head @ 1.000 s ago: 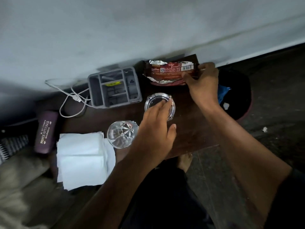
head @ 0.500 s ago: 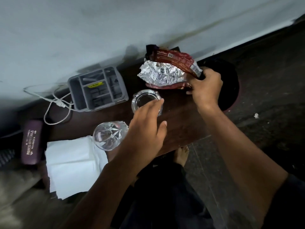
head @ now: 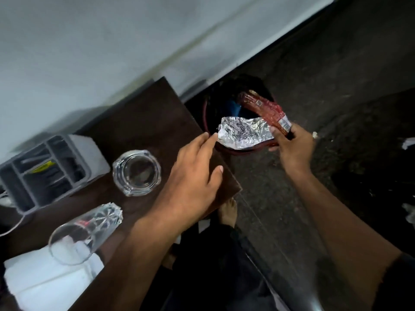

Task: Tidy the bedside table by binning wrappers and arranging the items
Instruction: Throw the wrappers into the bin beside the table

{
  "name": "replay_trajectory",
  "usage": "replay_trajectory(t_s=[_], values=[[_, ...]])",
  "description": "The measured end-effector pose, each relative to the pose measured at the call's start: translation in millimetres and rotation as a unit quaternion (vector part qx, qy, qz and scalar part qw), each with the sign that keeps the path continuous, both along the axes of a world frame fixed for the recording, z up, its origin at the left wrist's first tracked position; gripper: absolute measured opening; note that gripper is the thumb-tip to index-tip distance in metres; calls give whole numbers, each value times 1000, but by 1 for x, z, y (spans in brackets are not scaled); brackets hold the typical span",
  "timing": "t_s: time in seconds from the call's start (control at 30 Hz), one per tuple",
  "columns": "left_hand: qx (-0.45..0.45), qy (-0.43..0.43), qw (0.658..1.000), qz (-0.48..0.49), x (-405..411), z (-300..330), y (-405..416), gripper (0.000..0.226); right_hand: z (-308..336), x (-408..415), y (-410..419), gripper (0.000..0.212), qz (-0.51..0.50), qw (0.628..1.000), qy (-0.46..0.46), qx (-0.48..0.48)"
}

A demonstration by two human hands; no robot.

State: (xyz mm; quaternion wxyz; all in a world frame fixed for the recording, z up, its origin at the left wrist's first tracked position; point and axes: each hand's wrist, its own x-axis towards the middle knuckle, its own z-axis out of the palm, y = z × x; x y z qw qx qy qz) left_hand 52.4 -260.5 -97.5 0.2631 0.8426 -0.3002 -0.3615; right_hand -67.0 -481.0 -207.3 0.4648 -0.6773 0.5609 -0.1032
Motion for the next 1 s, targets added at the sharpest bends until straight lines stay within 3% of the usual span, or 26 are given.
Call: replay_trajectory(t_s=[0.27, 0.53, 0.73, 1.0], values=[[8, 39, 998, -53, -2, -21, -44, 65, -37, 14, -20, 29, 18, 999, 36, 9], [5, 41, 996, -81, 0, -34, -60, 66, -46, 31, -1, 41, 149, 974, 90, -148], [5, 39, 996, -83, -4, -39, -55, 65, -27, 34, -7, 32, 38, 977, 36, -205], [2, 37, 996, -79, -7, -38, -60, 65, -15, 15, -32, 34, 21, 962, 34, -269]])
